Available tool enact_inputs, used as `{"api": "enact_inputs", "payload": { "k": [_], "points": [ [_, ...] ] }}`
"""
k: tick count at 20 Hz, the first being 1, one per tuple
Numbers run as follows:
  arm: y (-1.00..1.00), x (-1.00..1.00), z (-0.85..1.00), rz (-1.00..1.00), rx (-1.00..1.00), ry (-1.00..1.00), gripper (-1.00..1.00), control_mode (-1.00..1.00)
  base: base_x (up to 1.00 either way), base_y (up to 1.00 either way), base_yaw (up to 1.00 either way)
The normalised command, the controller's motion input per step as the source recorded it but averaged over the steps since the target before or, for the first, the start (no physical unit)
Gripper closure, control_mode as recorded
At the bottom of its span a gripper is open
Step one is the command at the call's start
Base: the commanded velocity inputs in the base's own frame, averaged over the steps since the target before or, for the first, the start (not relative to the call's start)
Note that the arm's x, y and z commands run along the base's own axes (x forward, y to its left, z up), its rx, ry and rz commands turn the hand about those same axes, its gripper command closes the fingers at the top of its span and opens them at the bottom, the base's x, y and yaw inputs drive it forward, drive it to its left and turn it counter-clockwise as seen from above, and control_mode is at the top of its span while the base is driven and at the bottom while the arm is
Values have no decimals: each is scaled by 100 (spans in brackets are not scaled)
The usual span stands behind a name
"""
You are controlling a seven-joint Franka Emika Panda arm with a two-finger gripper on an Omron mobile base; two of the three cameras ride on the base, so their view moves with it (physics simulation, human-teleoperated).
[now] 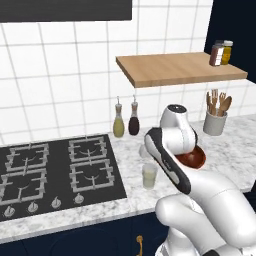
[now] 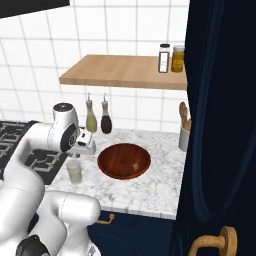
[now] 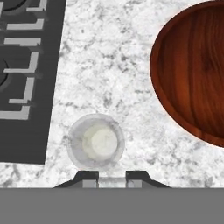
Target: Grab a lemon wedge from the fridge and one ice cube from the ice bowl, and put them in the glass of lemonade.
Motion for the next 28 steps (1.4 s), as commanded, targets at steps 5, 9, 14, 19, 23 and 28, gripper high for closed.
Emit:
{"api": "enact_inputs", "payload": {
  "k": [5,9,14,19,23,28],
  "points": [
    [50,0,-3,1,-11,6,100,-100,0,0,0],
    [29,8,-18,0,-16,7,100,-100,0,0,0],
    [1,28,-29,1,-14,4,100,-100,0,0,0],
    [0,27,-5,0,-16,5,100,-100,0,0,0],
    [0,17,-1,1,-12,5,100,-100,0,0,0],
    [-4,20,-24,4,-11,3,100,-100,0,0,0]
  ]
}}
